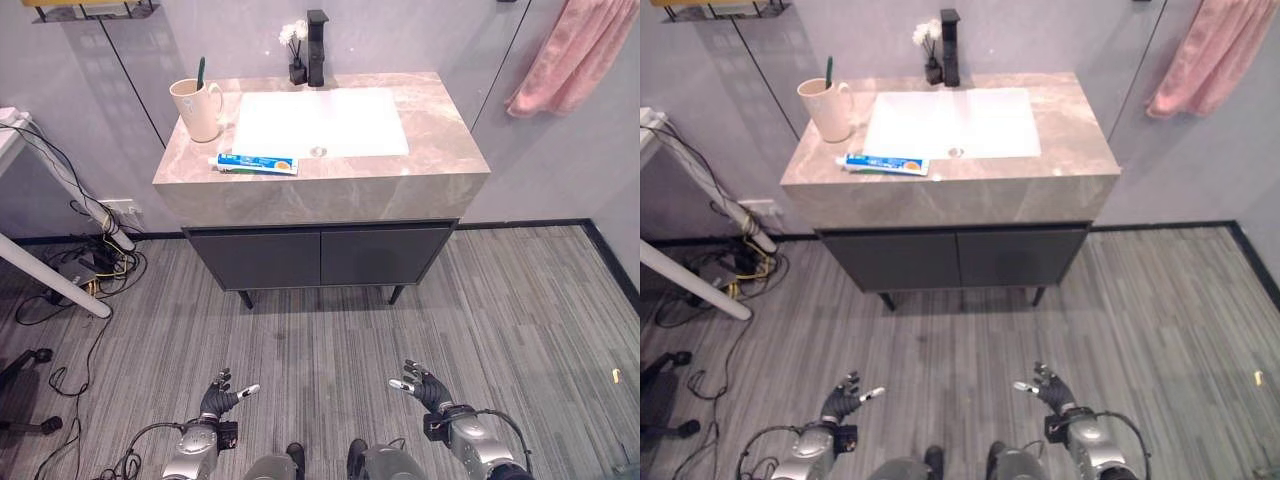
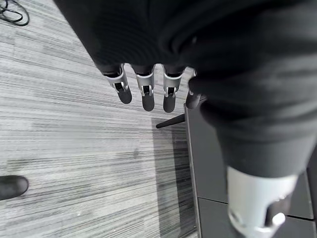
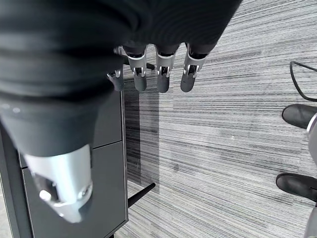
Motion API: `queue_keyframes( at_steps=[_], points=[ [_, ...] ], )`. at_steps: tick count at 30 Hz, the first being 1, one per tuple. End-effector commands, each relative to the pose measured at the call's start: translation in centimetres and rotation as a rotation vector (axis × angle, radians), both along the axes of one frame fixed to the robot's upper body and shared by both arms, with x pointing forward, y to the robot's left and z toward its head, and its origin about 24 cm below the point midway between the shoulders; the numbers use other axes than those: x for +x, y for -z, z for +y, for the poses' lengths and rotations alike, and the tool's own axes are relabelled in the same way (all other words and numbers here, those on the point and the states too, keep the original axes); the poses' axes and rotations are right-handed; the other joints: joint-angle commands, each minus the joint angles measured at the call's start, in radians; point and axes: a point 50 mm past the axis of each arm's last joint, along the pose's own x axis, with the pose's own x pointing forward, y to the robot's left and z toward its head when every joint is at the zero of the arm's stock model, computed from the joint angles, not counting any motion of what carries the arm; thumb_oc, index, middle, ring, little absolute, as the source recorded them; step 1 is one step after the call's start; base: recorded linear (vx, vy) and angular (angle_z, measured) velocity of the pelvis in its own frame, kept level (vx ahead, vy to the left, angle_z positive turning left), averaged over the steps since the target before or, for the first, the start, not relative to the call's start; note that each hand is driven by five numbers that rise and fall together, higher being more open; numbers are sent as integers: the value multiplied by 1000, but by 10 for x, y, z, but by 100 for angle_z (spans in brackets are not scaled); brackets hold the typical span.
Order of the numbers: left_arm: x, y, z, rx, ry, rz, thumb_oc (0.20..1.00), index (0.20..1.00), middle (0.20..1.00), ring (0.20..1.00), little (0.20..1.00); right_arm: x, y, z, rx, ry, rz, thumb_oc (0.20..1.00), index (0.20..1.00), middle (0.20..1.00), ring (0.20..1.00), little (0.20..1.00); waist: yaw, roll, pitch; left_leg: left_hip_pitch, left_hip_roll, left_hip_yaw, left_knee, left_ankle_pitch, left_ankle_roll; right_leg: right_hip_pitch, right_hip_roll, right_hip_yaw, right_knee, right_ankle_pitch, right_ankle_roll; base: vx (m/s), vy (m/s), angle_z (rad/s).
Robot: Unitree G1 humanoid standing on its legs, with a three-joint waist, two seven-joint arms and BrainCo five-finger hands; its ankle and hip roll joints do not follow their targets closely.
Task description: Put brush and paste in cup on sink, flatten towel.
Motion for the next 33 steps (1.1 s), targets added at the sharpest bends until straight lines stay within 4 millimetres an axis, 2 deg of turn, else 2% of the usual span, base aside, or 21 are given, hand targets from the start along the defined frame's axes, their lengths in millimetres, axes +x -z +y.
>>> queue_keyframes(
  at_steps=[1, 11, 12, 18, 19, 23, 28, 30, 33],
  points=[
    [9, -11, 10, 13, -30, -82, 1000, 1000, 1000, 1000, 1000, 3, -3, -12, -48, 24, -41, 1000, 1000, 1000, 1000, 1000, 6, -20, -14, 19, 19, 13, -62, 80, -24, 69, -57, 70, -85, 103, 134, 0, 0, 0],
    [8, -9, 7, -13, -34, -80, 1000, 1000, 1000, 1000, 1000, 3, -3, -5, -39, -40, -38, 1000, 1000, 1000, 1000, 1000, 6, -27, -18, 42, 28, 12, -106, 97, -24, 86, -48, 71, -115, 115, 135, 5, -9, 0],
    [9, -9, 2, -18, -7, -76, 1000, 1000, 1000, 1000, 1000, 2, -6, -7, -80, -70, -55, 1000, 1000, 1000, 1000, 1000, 2, -33, -24, 62, 39, 14, -145, 115, -28, 99, -37, 69, -146, 120, 132, 31, -77, 0],
    [8, -8, 1, -18, -1, -68, 1000, 1000, 1000, 1000, 1000, -1, -4, -10, -87, -55, -42, 1000, 1000, 1000, 1000, 1000, 0, -33, -23, 74, 45, 15, -163, 122, -31, 107, -32, 69, -159, 122, 130, 13, -41, 3],
    [5, -5, -1, -24, 5, -49, 1000, 1000, 1000, 1000, 1000, -8, 0, -16, -86, -22, -10, 1000, 1000, 1000, 1000, 1000, -1, -32, -24, 78, 53, 10, -179, 135, -40, 120, -25, 63, -193, 132, 124, 22, -105, 1],
    [1, -1, -3, -37, -3, -28, 1000, 1000, 1000, 1000, 1000, -10, 2, -21, -108, -24, 6, 1000, 1000, 1000, 1000, 1000, 2, -30, -33, 96, 62, 15, -232, 159, -47, 138, -15, 55, -242, 149, 127, 13, -54, 2],
    [-2, 2, -5, -40, -6, -15, 1000, 1000, 1000, 1000, 1000, -7, 2, -19, -133, -53, 12, 1000, 1000, 1000, 1000, 1000, 6, -27, -34, 123, 60, 17, -250, 159, -36, 118, -16, 84, -181, 147, 138, 17, 24, -5],
    [-3, 3, -9, -34, 26, -8, 1000, 1000, 1000, 1000, 1000, -12, 5, -21, -142, -47, 29, 1000, 1000, 1000, 1000, 1000, -3, -26, -39, 133, 50, 4, -266, 161, -28, 114, -21, 97, -159, 146, 142, 29, 60, -10],
    [-3, 4, -13, -30, 64, 0, 1000, 1000, 1000, 1000, 1000, -14, 6, -22, -129, -14, 33, 1000, 1000, 1000, 1000, 1000, -10, -26, -46, 138, 49, 9, -282, 166, -27, 112, -25, 117, -175, 156, 149, -2, 43, -8]
  ],
)
